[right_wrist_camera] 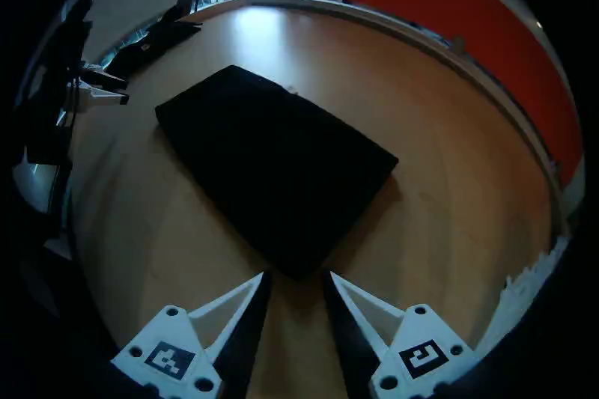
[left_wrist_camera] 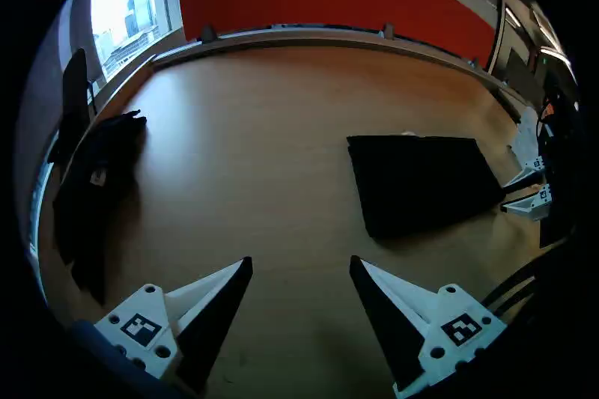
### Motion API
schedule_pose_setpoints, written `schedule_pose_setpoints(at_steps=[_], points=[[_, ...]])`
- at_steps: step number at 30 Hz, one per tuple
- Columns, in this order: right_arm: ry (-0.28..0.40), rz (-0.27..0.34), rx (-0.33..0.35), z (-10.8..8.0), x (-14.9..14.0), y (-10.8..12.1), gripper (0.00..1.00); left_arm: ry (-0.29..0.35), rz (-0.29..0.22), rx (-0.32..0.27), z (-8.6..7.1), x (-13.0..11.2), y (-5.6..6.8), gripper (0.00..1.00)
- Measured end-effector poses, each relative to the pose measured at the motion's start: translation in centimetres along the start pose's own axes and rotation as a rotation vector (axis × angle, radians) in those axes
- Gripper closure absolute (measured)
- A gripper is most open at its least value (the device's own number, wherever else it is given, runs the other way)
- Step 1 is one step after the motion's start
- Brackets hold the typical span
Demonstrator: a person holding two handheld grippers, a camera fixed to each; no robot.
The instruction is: Fold towel
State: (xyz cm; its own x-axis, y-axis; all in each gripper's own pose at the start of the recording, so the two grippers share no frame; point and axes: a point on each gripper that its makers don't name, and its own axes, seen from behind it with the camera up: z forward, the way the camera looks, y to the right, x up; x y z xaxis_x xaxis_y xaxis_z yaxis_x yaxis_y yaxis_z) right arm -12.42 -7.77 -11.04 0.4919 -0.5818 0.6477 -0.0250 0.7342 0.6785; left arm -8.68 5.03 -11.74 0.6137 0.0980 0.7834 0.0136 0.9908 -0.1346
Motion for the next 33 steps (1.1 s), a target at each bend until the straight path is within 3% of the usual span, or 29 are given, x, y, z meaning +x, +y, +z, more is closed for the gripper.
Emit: schedule_pose_setpoints(at_steps=[21, 33], points=[[0.023, -0.021, -0.001, 0.1, 0.6, 0.3, 0.95, -0.001, -0.009, 0.013, -0.3, -0.3, -0.6, 0.03], [0.069, -0.073, -0.047, -1.7, 2.9, 1.3, 0.95, 0.005, -0.010, 0.018, -0.4, 0.0, -0.8, 0.03]])
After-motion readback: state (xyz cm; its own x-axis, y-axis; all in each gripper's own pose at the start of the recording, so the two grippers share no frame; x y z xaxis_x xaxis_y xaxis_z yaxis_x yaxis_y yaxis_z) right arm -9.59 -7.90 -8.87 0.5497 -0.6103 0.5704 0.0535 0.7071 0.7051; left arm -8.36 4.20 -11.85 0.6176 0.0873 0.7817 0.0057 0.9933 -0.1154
